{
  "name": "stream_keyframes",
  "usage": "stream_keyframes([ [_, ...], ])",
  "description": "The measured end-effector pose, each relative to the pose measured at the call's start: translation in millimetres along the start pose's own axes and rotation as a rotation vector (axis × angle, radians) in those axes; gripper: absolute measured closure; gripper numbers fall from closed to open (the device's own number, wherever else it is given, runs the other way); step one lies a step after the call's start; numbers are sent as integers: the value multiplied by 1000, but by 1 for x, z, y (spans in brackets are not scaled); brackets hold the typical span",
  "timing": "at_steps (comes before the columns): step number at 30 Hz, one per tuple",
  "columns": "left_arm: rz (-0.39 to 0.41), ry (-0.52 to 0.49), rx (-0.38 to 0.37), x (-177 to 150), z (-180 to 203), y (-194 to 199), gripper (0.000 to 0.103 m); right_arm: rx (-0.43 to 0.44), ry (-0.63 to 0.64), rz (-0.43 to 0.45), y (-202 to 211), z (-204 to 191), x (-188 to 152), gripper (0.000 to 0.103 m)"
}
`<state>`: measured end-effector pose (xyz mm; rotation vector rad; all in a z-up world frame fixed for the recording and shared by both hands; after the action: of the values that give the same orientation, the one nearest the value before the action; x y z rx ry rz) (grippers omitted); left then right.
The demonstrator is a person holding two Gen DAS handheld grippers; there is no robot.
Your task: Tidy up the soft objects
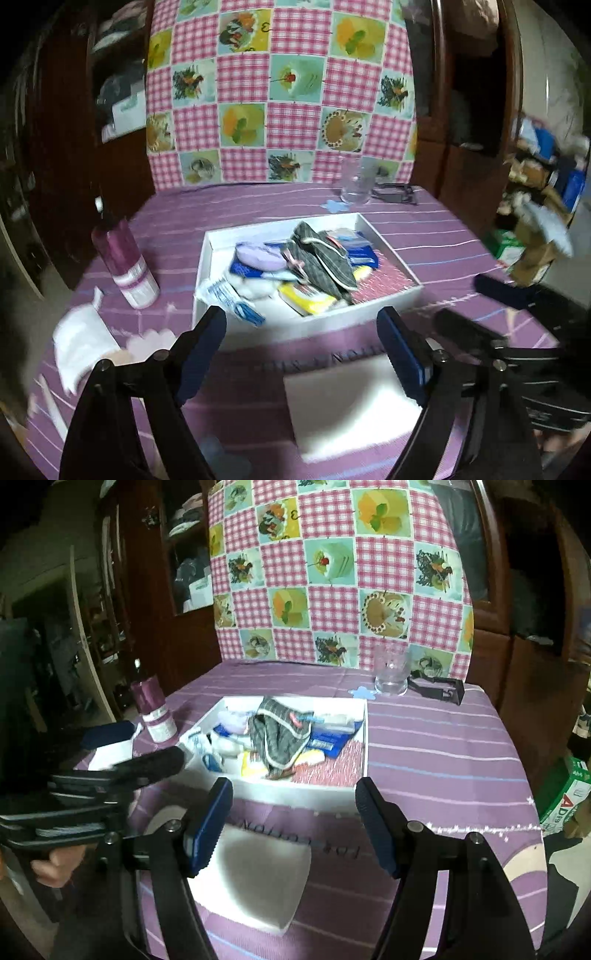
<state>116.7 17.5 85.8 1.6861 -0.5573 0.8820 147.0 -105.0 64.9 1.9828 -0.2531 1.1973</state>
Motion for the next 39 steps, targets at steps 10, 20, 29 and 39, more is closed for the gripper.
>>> stream_keyframes([
  [10, 75, 30, 54, -35, -14, -4, 0, -34, 20, -65, -9, -5, -34, 33],
  [20, 20, 87, -19, -50, -13, -11, 0, -12, -12, -67, -8, -8, -36, 33],
  [29, 45, 73, 3, -52, -9, -7, 0, -13, -33, -39, -1, -12, -35, 33],
  [39, 50, 48, 21, -52, -6, -8, 0, -35, -43, -44, -2, -7, -38, 33],
])
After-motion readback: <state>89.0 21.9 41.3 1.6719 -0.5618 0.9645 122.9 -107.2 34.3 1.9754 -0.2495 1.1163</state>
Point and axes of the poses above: each gripper's, at about its wrist camera, not at the fingertips, and y roughly against the way its jaws point, z to its right, x to its top, the point moved 5 cm from there along -y, roughly the way its jaws point, and after that the axes turned 14 degrees about x, right-handed, at the moved point
